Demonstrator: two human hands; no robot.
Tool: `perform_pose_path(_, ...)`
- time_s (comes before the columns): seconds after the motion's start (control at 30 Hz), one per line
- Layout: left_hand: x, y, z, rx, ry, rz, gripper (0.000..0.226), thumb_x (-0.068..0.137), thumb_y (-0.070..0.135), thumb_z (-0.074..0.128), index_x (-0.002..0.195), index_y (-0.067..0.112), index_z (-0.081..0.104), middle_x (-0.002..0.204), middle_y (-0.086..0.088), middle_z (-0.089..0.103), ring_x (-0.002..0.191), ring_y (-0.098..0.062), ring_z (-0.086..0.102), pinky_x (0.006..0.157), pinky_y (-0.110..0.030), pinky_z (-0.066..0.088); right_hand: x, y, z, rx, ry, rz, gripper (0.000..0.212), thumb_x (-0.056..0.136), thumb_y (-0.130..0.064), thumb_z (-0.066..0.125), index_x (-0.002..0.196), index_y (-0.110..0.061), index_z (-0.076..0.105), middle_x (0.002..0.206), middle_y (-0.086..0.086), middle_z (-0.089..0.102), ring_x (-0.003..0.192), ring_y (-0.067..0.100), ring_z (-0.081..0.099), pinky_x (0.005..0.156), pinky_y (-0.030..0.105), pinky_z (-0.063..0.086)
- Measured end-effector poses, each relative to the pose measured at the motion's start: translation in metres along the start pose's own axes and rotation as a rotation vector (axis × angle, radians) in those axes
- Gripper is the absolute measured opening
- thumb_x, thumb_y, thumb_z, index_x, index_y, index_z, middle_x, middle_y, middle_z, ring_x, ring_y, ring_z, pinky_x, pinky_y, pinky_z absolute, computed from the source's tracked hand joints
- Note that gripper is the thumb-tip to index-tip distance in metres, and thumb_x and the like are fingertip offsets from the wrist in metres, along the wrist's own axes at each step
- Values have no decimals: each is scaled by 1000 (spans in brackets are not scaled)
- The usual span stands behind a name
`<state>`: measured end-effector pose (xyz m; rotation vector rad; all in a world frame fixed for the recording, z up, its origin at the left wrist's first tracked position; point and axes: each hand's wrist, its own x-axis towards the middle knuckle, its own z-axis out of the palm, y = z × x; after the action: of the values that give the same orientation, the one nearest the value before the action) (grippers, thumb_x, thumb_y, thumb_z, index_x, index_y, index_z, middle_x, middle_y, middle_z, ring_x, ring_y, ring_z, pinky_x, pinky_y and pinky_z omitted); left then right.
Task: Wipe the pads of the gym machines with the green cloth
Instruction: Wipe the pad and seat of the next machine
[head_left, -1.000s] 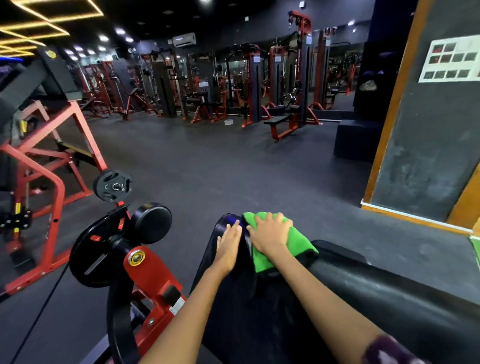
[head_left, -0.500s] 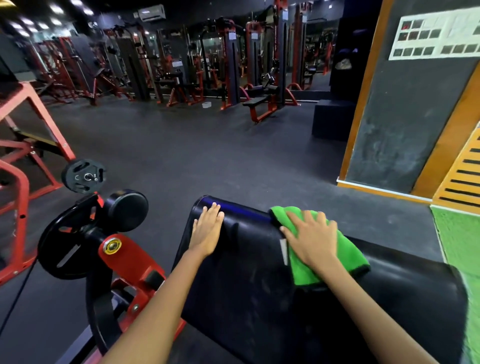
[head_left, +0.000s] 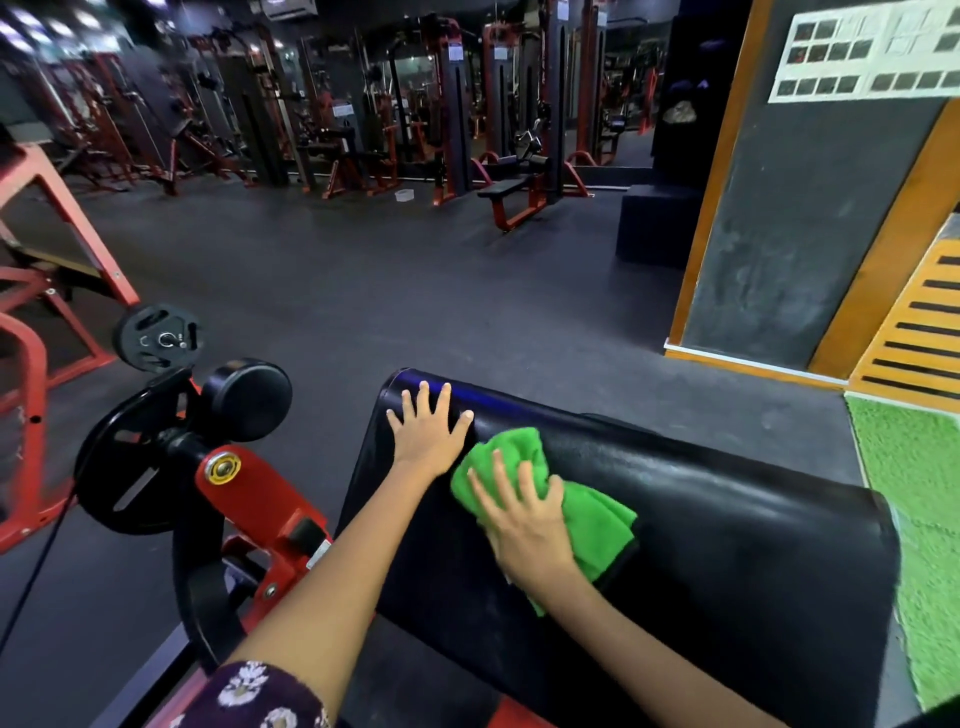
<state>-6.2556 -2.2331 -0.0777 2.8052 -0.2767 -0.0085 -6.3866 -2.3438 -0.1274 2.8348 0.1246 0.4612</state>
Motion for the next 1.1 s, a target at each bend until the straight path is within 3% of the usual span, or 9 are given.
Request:
perform_pose_path(0.17, -17, 20, 10, -103, 0, 145, 50, 103, 33, 28, 150, 26, 16, 160, 5, 6, 147, -20, -4, 115, -48, -6, -73, 20, 16, 19, -32, -453, 59, 57, -51, 73, 114, -40, 65, 123, -5, 63, 101, 23, 61, 79, 44, 52)
perform_pose_path(0.27, -17, 24, 7, -179, -27, 135, 48, 103, 36, 25, 150, 28, 20, 159, 8, 9, 146, -15, -3, 114, -49, -7, -64, 54, 4, 51, 113, -319, 48, 64, -37, 61, 111, -38, 68, 121, -1, 64, 98, 28, 56, 81, 42, 41)
perform_pose_path(0.37, -9, 24, -3, -169, -56, 113, 48, 102, 41, 25, 148, 28, 27, 158, 9, 14, 146, -14, 2, 113, -53, -6, -26, 56, -15, 68, 84, -64, 54, 58, -32, 78, 111, -34, 69, 123, 5, 63, 97, 33, 51, 78, 40, 30)
perform_pose_path(0.43, -10, 26, -3, -155, -60, 100, 49, 101, 44, 26, 147, 28, 29, 157, 8, 16, 146, -15, 5, 113, -55, -5, -15, 34, -16, 85, 2, -52, 58, 54, -33, 82, 110, -31, 70, 122, 4, 63, 97, 34, 56, 79, 41, 30)
perform_pose_path(0.67, -19, 28, 1, -79, -32, 108, 55, 99, 49, 26, 149, 28, 20, 159, 6, 11, 147, -17, 0, 111, -60, -6, -63, -18, 18, -128, -244, -629, 49, 66, -56, 68, 114, -46, 64, 130, -11, 59, 108, 19, 61, 84, 42, 52)
perform_pose_path(0.77, -21, 27, -1, -88, -64, 111, 55, 100, 50, 24, 150, 29, 18, 159, 7, 8, 147, -16, -2, 111, -60, -6, -102, 7, 29, -121, -166, -756, 31, 77, -52, 53, 106, -54, 63, 123, -19, 60, 102, 12, 62, 84, 34, 52)
perform_pose_path(0.87, -21, 24, -1, -124, -86, 106, 54, 100, 49, 25, 149, 29, 20, 159, 9, 8, 146, -14, -2, 111, -60, -6, -100, 49, 26, -29, 18, -621, 44, 74, -39, 38, 109, -47, 65, 122, -12, 62, 100, 20, 57, 83, 40, 45)
perform_pose_path(1.0, -15, 25, 1, -180, -14, 60, 51, 99, 47, 32, 146, 26, 30, 158, 7, 14, 146, -16, 2, 113, -58, -2, -35, 68, -15, 20, 76, -233, 53, 56, -38, 76, 109, -38, 68, 121, -2, 65, 95, 29, 57, 80, 40, 32)
perform_pose_path(1.1, -14, 41, 5, -195, 31, 25, 50, 99, 47, 33, 142, 21, 36, 157, 1, 18, 146, -22, 3, 114, -55, -2, -6, 47, -28, 22, 45, -71, 56, 52, -39, 82, 107, -36, 70, 120, 0, 64, 98, 30, 56, 83, 43, 36)
